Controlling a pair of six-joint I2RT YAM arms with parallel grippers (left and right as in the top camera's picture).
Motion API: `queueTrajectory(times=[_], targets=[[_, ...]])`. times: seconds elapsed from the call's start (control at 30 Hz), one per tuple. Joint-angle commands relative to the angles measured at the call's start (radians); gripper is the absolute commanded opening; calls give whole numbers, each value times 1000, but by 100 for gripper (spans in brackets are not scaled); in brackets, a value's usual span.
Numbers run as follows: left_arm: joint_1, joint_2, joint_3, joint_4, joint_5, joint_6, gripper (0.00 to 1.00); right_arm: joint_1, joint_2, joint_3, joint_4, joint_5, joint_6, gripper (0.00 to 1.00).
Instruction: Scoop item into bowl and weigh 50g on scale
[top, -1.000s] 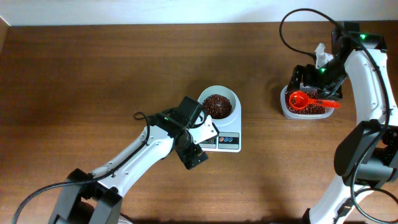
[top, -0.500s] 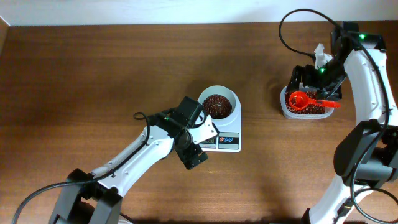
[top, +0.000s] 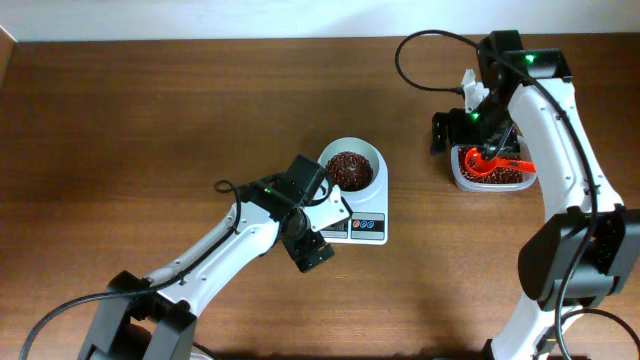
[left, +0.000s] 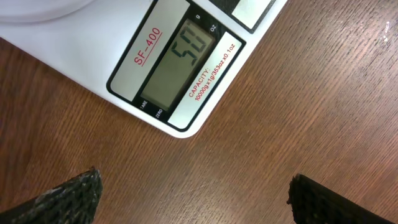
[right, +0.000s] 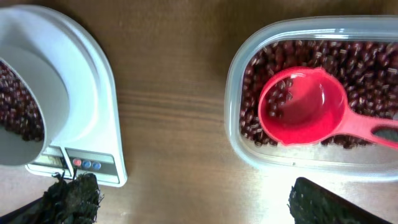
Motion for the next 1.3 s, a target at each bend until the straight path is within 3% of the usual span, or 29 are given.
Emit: queueTrajectory(times=[0.0, 0.83, 1.07, 1.27], targets=[[2, -12, -3, 2, 11, 16, 99, -4, -27, -8, -10, 31, 7, 99], [2, -12, -3, 2, 11, 16, 99, 1, -39, -9, -2, 31, 7, 99], [2, -12, -3, 2, 11, 16, 99, 7, -382, -9, -2, 30, 7, 99], [2, -12, -3, 2, 11, 16, 99, 7, -786, -10, 0, 91, -12, 99]])
